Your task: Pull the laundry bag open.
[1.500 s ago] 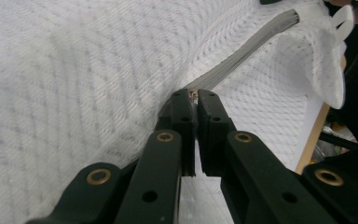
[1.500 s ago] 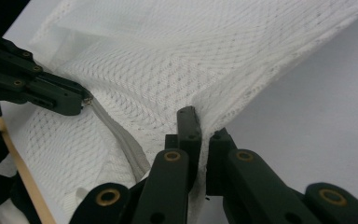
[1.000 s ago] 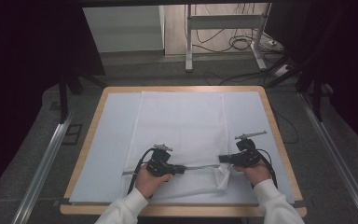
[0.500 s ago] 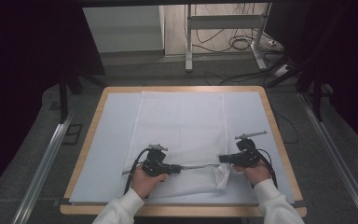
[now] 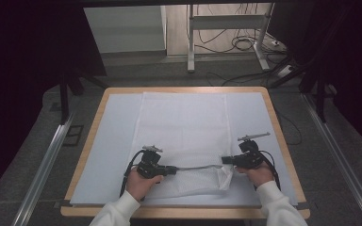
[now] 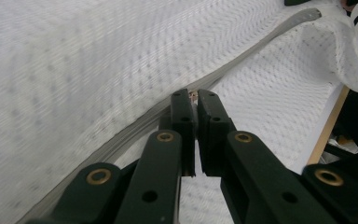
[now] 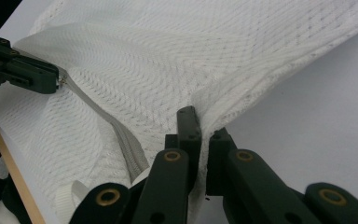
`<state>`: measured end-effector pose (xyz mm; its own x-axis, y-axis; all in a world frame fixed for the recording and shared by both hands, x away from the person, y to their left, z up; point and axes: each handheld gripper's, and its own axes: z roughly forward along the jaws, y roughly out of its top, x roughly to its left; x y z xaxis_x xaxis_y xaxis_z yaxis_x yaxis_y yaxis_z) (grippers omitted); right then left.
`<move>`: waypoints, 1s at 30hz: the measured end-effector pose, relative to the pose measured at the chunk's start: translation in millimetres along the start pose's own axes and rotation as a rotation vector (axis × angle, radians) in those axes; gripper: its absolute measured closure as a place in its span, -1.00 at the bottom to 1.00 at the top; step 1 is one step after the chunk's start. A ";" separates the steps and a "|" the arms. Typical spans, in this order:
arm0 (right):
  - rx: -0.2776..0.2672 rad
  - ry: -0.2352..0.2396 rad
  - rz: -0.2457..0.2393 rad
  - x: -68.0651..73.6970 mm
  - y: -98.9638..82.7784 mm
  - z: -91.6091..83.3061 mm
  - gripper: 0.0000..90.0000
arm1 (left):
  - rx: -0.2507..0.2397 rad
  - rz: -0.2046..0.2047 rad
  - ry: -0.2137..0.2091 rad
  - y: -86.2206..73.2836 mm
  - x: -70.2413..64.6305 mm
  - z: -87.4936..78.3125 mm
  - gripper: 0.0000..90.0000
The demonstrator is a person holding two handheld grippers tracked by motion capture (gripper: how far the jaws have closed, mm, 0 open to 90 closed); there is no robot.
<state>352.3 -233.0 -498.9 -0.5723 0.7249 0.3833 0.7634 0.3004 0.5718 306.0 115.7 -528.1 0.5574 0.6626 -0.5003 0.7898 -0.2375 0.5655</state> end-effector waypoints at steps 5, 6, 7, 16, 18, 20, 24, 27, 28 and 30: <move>-0.001 0.000 0.001 0.4 -0.2 0.5 0.94 | -0.003 -0.001 0.002 -0.4 1.8 -3.1 0.93; 0.000 -0.002 0.000 0.6 -0.2 0.3 0.94 | -0.004 0.000 0.007 -0.7 2.0 -3.7 0.93; 0.000 -0.004 0.000 0.4 -0.2 0.3 0.94 | -0.008 -0.007 0.012 -1.4 2.3 -4.3 0.93; -0.002 -0.010 0.003 -1.6 -0.7 -1.4 0.94 | -0.005 -0.021 0.028 -8.1 11.1 -12.3 0.93; -0.003 -0.010 0.004 -0.9 -0.7 -1.1 0.94 | -0.005 -0.019 0.029 -8.4 11.5 -14.2 0.93; -0.005 -0.011 0.003 -0.8 -0.7 -1.3 0.94 | -0.007 -0.023 0.031 -9.3 12.7 -16.2 0.93; -0.003 -0.010 0.003 -1.0 -0.6 -1.2 0.94 | -0.007 -0.034 0.034 -12.8 17.3 -20.0 0.93; -0.002 -0.009 0.002 -0.8 -0.7 -0.8 0.94 | -0.007 -0.041 0.037 -14.7 19.8 -22.8 0.93; -0.004 -0.009 0.003 -0.7 -0.7 -0.9 0.94 | -0.008 -0.043 0.038 -15.3 20.8 -24.2 0.93; -0.004 -0.008 0.003 -0.7 -0.7 -0.9 0.94 | -0.013 -0.050 0.037 -16.5 21.9 -26.0 0.93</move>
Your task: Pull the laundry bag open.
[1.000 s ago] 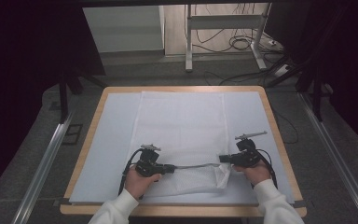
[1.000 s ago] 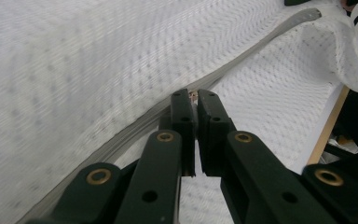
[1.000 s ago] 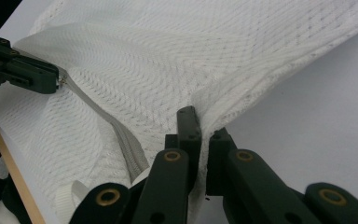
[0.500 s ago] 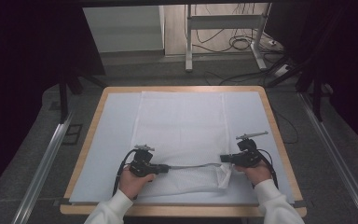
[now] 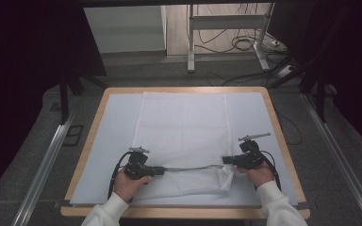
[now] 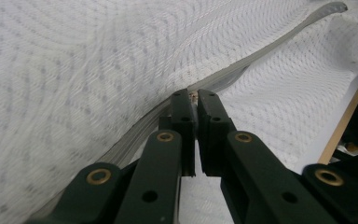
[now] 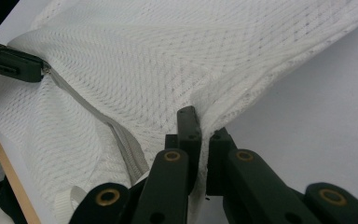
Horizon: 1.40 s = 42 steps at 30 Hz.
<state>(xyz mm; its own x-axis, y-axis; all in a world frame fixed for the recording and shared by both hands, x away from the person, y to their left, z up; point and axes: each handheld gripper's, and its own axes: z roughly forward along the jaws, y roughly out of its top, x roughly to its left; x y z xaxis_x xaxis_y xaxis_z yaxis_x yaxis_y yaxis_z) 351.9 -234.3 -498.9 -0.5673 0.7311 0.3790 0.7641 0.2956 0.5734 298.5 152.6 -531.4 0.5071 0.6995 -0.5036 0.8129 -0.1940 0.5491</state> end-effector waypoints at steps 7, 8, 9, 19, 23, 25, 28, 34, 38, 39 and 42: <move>-0.001 0.001 -0.001 0.5 0.1 0.7 0.94 | 0.000 -0.002 0.000 -2.6 3.0 -3.8 0.93; 0.001 -0.002 -0.005 0.6 0.2 0.6 0.94 | 0.000 -0.006 -0.003 -3.0 3.7 -4.7 0.93; -0.002 0.002 -0.003 0.6 0.1 0.7 0.94 | -0.001 -0.005 -0.005 -3.3 4.2 -5.1 0.93; 0.000 0.000 -0.006 1.1 0.0 1.2 0.94 | -0.012 -0.010 0.014 -6.5 8.0 -11.9 0.93; 0.000 0.000 -0.006 0.7 0.1 1.2 0.94 | -0.022 -0.013 0.024 -7.6 10.3 -15.7 0.93; -0.001 0.001 -0.006 0.9 0.1 1.2 0.94 | -0.022 -0.015 0.024 -8.6 12.1 -18.1 0.93; 0.000 0.001 -0.007 1.1 0.0 1.2 0.94 | -0.027 -0.021 0.030 -10.2 14.5 -20.4 0.93; 0.001 0.000 -0.008 1.2 0.1 1.5 0.94 | -0.034 -0.022 0.036 -11.9 17.5 -25.2 0.93; 0.003 0.002 -0.008 1.2 0.1 1.7 0.94 | -0.037 -0.028 0.036 -13.6 19.8 -28.7 0.93; 0.003 0.001 -0.008 1.1 0.1 1.7 0.94 | -0.037 -0.028 0.034 -14.1 20.6 -29.9 0.93; 0.001 0.003 -0.008 0.7 0.1 1.6 0.94 | -0.040 -0.036 0.037 -16.5 22.8 -32.6 0.93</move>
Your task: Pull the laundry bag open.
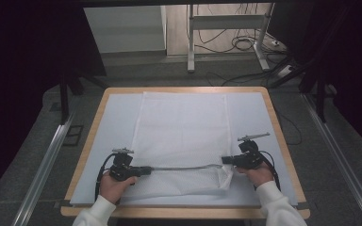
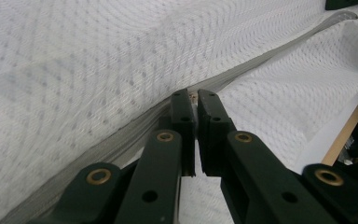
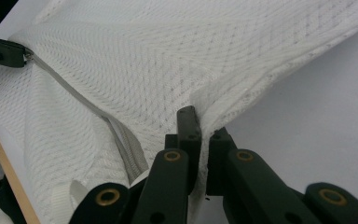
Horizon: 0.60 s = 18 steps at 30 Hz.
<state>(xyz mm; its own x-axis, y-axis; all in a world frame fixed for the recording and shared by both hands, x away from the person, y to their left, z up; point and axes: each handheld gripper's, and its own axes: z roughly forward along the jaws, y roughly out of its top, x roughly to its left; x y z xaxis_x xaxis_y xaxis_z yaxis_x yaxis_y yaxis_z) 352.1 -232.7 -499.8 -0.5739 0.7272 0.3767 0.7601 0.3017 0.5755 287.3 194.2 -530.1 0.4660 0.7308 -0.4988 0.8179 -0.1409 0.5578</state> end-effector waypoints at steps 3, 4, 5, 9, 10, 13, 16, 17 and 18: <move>0.002 -0.003 -0.001 0.3 0.0 0.4 0.94 | -0.002 -0.003 -0.001 -2.2 1.5 -2.1 0.93; 0.002 -0.001 0.000 0.3 0.0 0.4 0.94 | -0.006 -0.007 -0.003 -2.8 1.9 -3.1 0.93; 0.001 -0.001 0.000 0.4 0.0 0.3 0.94 | -0.006 -0.007 0.001 -3.1 2.0 -3.6 0.93; 0.000 -0.004 -0.001 0.2 -0.1 -0.1 0.94 | -0.007 -0.016 0.004 -5.3 5.7 -7.4 0.93; 0.000 -0.004 -0.001 0.1 0.0 -0.1 0.94 | -0.011 -0.019 0.005 -5.9 6.9 -8.6 0.93; 0.001 -0.002 -0.001 0.1 0.0 0.2 0.94 | -0.020 -0.026 0.006 -7.2 10.1 -12.7 0.93; 0.002 -0.004 -0.001 0.4 -0.1 0.5 0.94 | -0.024 -0.029 0.007 -8.5 12.4 -15.9 0.93; 0.002 -0.002 0.000 0.4 -0.1 0.5 0.94 | -0.026 -0.033 0.008 -9.1 13.0 -16.8 0.93; 0.002 -0.003 0.000 0.3 -0.1 0.4 0.94 | -0.027 -0.038 0.005 -9.7 14.1 -18.2 0.93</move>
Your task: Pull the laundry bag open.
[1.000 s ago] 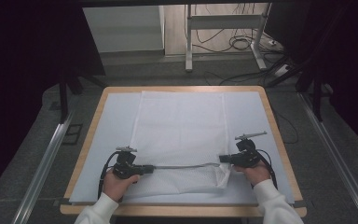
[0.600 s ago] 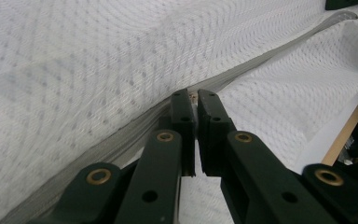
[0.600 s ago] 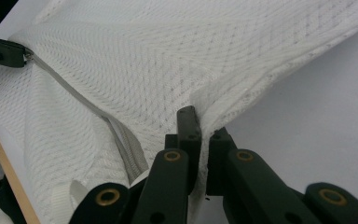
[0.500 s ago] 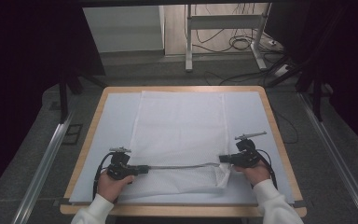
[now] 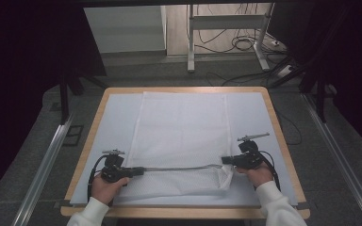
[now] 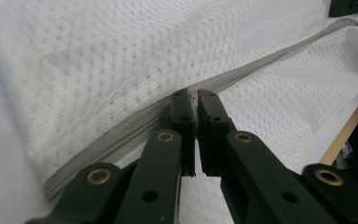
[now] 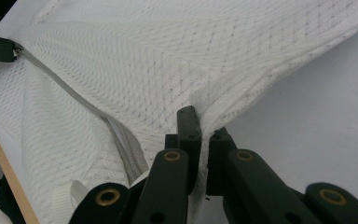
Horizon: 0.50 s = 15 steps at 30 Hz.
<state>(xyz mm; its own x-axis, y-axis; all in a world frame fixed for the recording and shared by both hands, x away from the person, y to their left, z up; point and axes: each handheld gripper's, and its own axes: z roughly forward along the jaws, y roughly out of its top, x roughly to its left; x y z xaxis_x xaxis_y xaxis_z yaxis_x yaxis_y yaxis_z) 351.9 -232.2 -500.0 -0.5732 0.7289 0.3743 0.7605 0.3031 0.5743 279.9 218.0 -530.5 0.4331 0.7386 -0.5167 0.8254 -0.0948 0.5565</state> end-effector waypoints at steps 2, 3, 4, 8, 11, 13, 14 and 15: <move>0.000 0.000 0.000 0.3 0.0 0.2 0.94 | -0.004 0.001 0.006 -0.7 1.2 -2.2 0.93; 0.000 0.001 0.000 0.2 0.0 0.3 0.94 | -0.006 0.000 0.007 -1.1 2.0 -3.5 0.93; 0.000 0.001 0.001 0.1 0.0 0.2 0.94 | -0.008 0.000 0.006 -1.4 2.8 -4.4 0.93; 0.000 0.002 0.000 0.0 0.0 0.1 0.94 | -0.012 -0.009 0.010 -2.9 6.2 -7.3 0.93; 0.000 0.002 0.002 -0.1 0.0 0.1 0.94 | -0.015 -0.013 0.008 -3.3 7.2 -8.3 0.93; 0.001 0.002 0.002 -0.2 0.0 0.1 0.94 | -0.015 -0.015 0.009 -3.5 7.6 -9.2 0.93; 0.000 0.001 0.003 -0.3 0.0 0.1 0.94 | -0.018 -0.017 0.011 -3.8 8.1 -9.9 0.93; 0.000 0.001 0.003 -0.4 -0.1 0.0 0.94 | -0.021 -0.019 0.010 -4.0 8.4 -10.3 0.93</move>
<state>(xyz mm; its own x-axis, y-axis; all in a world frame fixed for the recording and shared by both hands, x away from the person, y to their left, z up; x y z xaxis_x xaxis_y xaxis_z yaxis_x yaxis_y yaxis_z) 352.1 -232.5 -500.2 -0.5712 0.7293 0.3767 0.7622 0.3009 0.5732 276.4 231.5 -530.4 0.4138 0.7469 -0.5205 0.8257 -0.0672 0.5601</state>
